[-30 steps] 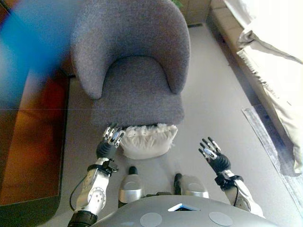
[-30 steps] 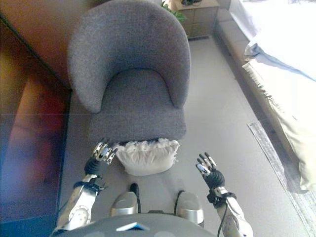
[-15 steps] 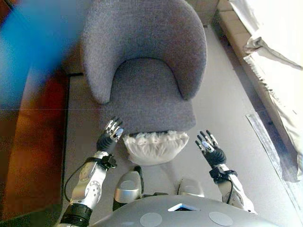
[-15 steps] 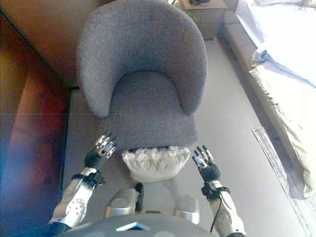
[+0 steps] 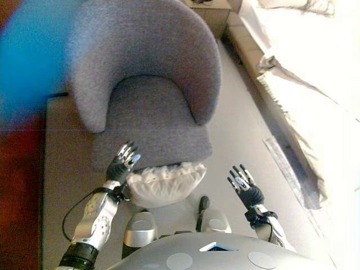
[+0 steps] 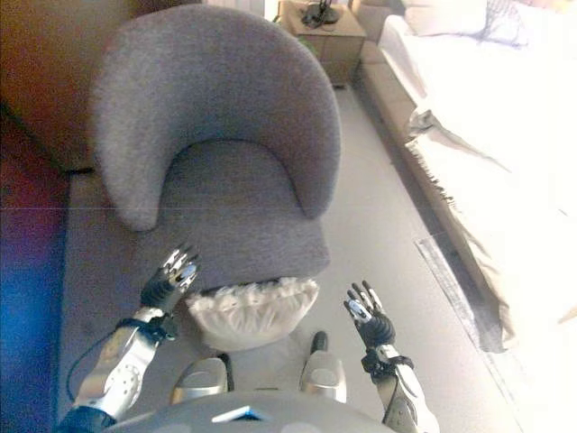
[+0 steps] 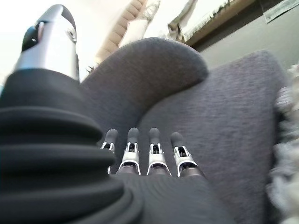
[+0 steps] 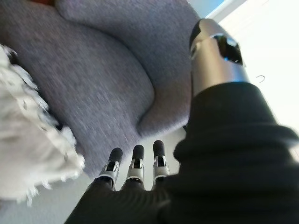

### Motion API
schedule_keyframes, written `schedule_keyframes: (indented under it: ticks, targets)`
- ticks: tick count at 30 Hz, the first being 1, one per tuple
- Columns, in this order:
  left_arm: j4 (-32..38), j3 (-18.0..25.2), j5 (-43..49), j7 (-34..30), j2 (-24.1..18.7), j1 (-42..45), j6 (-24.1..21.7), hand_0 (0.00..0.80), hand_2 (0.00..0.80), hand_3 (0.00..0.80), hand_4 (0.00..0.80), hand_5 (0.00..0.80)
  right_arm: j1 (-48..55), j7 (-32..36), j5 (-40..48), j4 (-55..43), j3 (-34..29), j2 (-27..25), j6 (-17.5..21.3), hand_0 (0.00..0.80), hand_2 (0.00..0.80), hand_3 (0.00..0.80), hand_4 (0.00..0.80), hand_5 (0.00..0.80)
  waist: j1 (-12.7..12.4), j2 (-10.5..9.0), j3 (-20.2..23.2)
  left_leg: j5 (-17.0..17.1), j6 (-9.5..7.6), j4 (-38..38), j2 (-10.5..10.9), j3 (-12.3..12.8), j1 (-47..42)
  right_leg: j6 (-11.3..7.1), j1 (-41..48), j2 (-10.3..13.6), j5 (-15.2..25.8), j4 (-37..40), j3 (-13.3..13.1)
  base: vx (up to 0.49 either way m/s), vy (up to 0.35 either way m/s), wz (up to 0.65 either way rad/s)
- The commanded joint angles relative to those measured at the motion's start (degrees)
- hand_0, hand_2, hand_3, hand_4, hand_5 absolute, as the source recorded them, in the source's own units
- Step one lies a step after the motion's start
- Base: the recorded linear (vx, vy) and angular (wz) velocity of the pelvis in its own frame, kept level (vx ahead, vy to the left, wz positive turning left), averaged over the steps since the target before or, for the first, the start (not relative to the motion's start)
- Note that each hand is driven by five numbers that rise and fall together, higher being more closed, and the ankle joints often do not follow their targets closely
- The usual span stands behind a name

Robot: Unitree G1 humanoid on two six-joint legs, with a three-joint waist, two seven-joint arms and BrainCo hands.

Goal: Pick up the cushion and take it to the sofa

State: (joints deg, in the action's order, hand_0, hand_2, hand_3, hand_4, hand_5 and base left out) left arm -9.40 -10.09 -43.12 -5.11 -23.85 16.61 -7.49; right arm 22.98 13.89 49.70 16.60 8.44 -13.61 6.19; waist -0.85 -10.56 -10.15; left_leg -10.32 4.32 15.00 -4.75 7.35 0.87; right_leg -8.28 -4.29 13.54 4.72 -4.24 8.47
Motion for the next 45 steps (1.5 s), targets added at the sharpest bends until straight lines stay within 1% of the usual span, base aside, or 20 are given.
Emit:
schedule_keyframes:
  ticks: [1,2,4,7,9,10,14,17,22,26,29,31,33,35,36,37,39,41,43,45]
  targets:
    - [6.7,1.5,4.0,-1.4,-1.2,0.0,-1.6,0.0,0.0,0.0,0.0,0.0,0.0,3.4,1.0,-4.0,-0.6,-1.8,-1.1,0.0,0.0,0.0,0.0,0.0,-0.8,-0.49,-1.1,-2.7,-2.64,2.4,-1.0,-3.9,1.2,-6.07,-1.1,6.4,5.7,0.4,-1.1,0.155,-0.26,0.27]
    - [6.5,1.5,4.8,-1.4,-1.5,0.3,-2.1,0.0,0.0,0.0,0.0,0.0,-0.6,3.7,0.7,-3.4,0.0,-2.3,-1.1,0.0,0.0,0.0,0.0,0.0,-1.3,-0.79,-1.0,-2.9,-2.29,2.7,-1.8,-3.5,0.8,-6.22,-0.3,5.9,5.0,1.1,0.3,0.122,-0.236,0.29]
    - [6.0,1.2,6.7,-0.1,-2.1,0.4,-2.2,0.0,0.0,0.0,0.0,0.0,-2.0,3.2,0.2,-2.9,1.3,-3.5,-1.1,0.0,0.0,0.0,0.0,0.0,-1.6,-0.9,-0.9,-3.5,-2.1,3.2,-2.1,-4.4,0.2,-6.42,-0.4,5.0,4.6,0.5,-0.2,0.144,-0.23,0.23]
    - [4.8,1.7,3.1,-0.7,-2.3,-0.1,-1.5,0.0,0.0,0.0,0.0,0.0,-3.6,1.5,-0.4,-4.2,3.2,-5.0,-0.3,0.0,0.0,0.0,0.0,0.0,-1.2,-0.1,-1.0,-2.0,-1.61,1.4,-3.8,-2.2,-1.8,-5.9,-1.3,4.2,3.2,-1.6,0.9,0.093,-0.133,0.15]
    - [3.9,1.8,2.4,-1.5,-1.6,-0.9,-1.4,0.0,0.0,0.0,0.0,0.0,-3.9,0.6,-1.0,-4.0,3.0,-5.1,1.3,0.0,0.0,0.0,0.0,0.0,-0.9,0.78,-1.3,0.2,-1.06,-0.6,-4.7,0.0,-2.4,-5.47,-0.6,3.9,2.6,-1.9,2.7,0.03,-0.07,0.14]
    - [3.6,1.6,1.3,-2.1,-1.1,-1.3,-1.0,0.0,0.0,0.0,0.0,0.0,-4.1,0.1,-1.7,-3.7,2.9,-5.0,2.3,0.0,0.0,0.0,0.0,0.0,-0.8,1.34,-1.3,1.2,-0.65,-2.4,-4.8,-0.1,-3.0,-5.48,-0.4,3.8,2.4,-1.9,3.3,0.008,-0.018,0.4]
    - [4.3,0.5,2.6,-1.2,0.8,-0.9,-1.3,0.0,0.0,0.0,0.0,0.0,-4.8,-2.7,-5.0,-3.9,2.6,-5.3,4.3,0.0,0.0,0.0,0.0,0.0,-0.8,3.08,-0.3,3.6,-0.33,-9.5,-4.3,-2.0,-6.1,-5.74,-0.1,3.3,1.9,-1.0,3.1,-0.016,0.007,0.43]
    - [4.4,0.2,3.9,-0.8,1.3,-0.8,-1.7,0.0,0.0,0.0,0.0,0.0,-5.1,-3.6,-6.0,-4.3,2.7,-5.1,5.3,0.0,0.0,0.0,0.0,0.0,-0.6,4.01,0.3,4.0,-0.43,-11.4,-3.7,-2.1,-7.3,-5.75,-0.2,3.2,1.9,-0.7,2.9,-0.022,0.022,0.1]
    - [4.1,0.5,4.6,-0.3,1.6,-1.5,-2.2,0.0,0.0,0.0,0.0,0.0,-6.9,-4.7,-10.8,-4.0,3.4,-4.9,7.2,0.0,0.0,0.0,0.0,0.0,-0.2,5.27,1.3,4.7,-0.34,-14.5,-3.0,-0.8,-9.5,-5.94,0.3,3.1,2.3,0.9,3.8,-0.01,0.033,-0.03]
    - [3.6,0.6,4.9,-0.3,0.9,-3.9,-1.8,0.0,0.0,0.0,0.0,0.0,-9.5,-7.3,-18.0,-4.6,4.9,-6.2,8.2,0.0,0.0,0.0,0.0,0.0,-0.2,6.36,2.4,6.7,0.09,-18.1,-2.9,0.0,-10.4,-5.64,1.3,2.4,2.4,2.5,5.0,-0.023,0.016,-0.04]
    - [4.1,0.7,3.1,-3.2,0.9,-5.7,-0.7,0.0,0.0,0.0,0.0,0.0,-11.2,-6.3,-15.7,-6.4,5.2,-6.8,7.3,0.0,0.0,0.0,0.0,0.0,-0.1,6.78,2.5,7.4,0.35,-18.8,-2.9,-0.1,-10.4,-5.37,1.7,2.2,2.1,2.4,5.6,-0.03,0.013,0.04]
    - [5.7,0.7,-1.7,-7.7,1.2,-6.6,1.9,0.0,0.0,0.0,0.0,0.0,-12.1,-2.5,-8.9,-9.1,4.6,-6.7,5.3,0.0,0.0,0.0,0.0,0.0,0.0,7.09,2.4,7.4,0.4,-19.0,-2.8,-0.3,-10.8,-5.17,1.9,2.3,1.9,2.3,6.0,-0.009,0.019,0.11]
    - [8.0,0.1,-12.6,-17.7,3.2,-7.2,8.1,0.0,0.0,0.0,0.0,0.0,-12.8,10.6,4.1,-11.9,4.1,-4.7,1.4,0.0,0.0,0.0,0.0,0.0,0.1,7.5,2.6,7.1,0.27,-19.2,-2.6,-0.3,-11.4,-5.0,2.4,2.3,1.8,2.7,6.4,0.004,0.015,0.09]
    - [8.1,-1.0,-28.8,-29.1,6.3,-7.3,17.4,0.0,0.0,0.0,0.0,0.0,-12.9,26.2,16.8,-11.9,4.7,-1.1,-2.7,0.0,0.0,0.0,0.0,0.0,0.1,8.02,3.0,6.7,0.35,-19.3,-2.7,0.1,-12.0,-5.01,3.1,2.4,1.5,2.8,6.7,0.022,0.012,0.06]
    - [7.7,-1.6,-34.6,-33.2,7.3,-7.4,20.8,0.0,0.0,0.0,0.0,0.0,-13.2,31.6,21.9,-11.2,5.1,-0.1,-5.0,0.0,0.0,0.0,0.0,0.0,0.0,8.14,3.2,6.6,0.45,-19.3,-2.7,0.4,-12.1,-5.07,3.2,2.5,1.4,2.9,6.8,0.037,0.006,0.06]
    - [7.3,-2.1,-37.8,-35.1,8.8,-7.7,23.1,0.0,0.0,0.0,0.0,0.0,-13.6,34.7,24.1,-10.2,5.3,1.6,-6.4,0.0,0.0,0.0,0.0,0.0,0.0,8.17,3.6,6.4,0.5,-19.3,-2.7,0.4,-12.2,-5.16,3.3,2.7,1.4,3.0,6.9,0.051,-0.008,0.05]
    - [6.4,-5.0,-44.0,-37.6,10.4,-8.4,24.4,0.0,0.0,0.0,0.0,0.0,-15.4,36.6,28.9,-8.8,6.3,3.8,-9.2,0.0,0.0,0.0,0.0,0.0,0.0,8.27,4.1,6.1,0.67,-19.3,-2.7,0.3,-12.8,-5.29,3.8,2.6,1.1,2.9,7.1,0.065,-0.024,0.06]
    - [5.9,-6.0,-45.6,-39.0,11.3,-8.0,24.3,0.0,0.0,0.0,0.0,0.0,-15.1,36.3,29.2,-8.3,6.6,5.0,-9.3,0.0,0.0,0.0,0.0,0.0,0.0,8.3,4.5,5.8,0.73,-19.3,-2.6,0.2,-13.1,-5.44,3.9,2.5,1.1,2.8,7.2,0.023,-0.015,0.02]
    - [6.1,-5.9,-44.2,-40.1,11.8,-7.1,23.3,0.0,0.0,0.0,0.0,0.0,-14.0,37.3,29.5,-8.4,6.8,5.3,-9.5,0.0,0.0,0.0,0.0,0.0,0.0,8.25,4.8,5.5,0.77,-19.3,-2.7,0.2,-13.1,-5.48,3.7,2.4,0.9,2.9,7.1,0.0,0.0,0.0]
    - [5.9,-4.8,-43.5,-42.2,11.5,-6.1,23.5,0.0,0.0,0.0,0.0,0.0,-12.2,40.9,31.0,-8.9,6.4,5.1,-11.1,0.0,0.0,0.0,0.0,0.0,0.2,8.31,5.1,5.5,0.8,-19.5,-2.7,0.4,-12.9,-5.35,3.5,2.1,0.8,3.2,6.8,0.0,0.0,0.0]
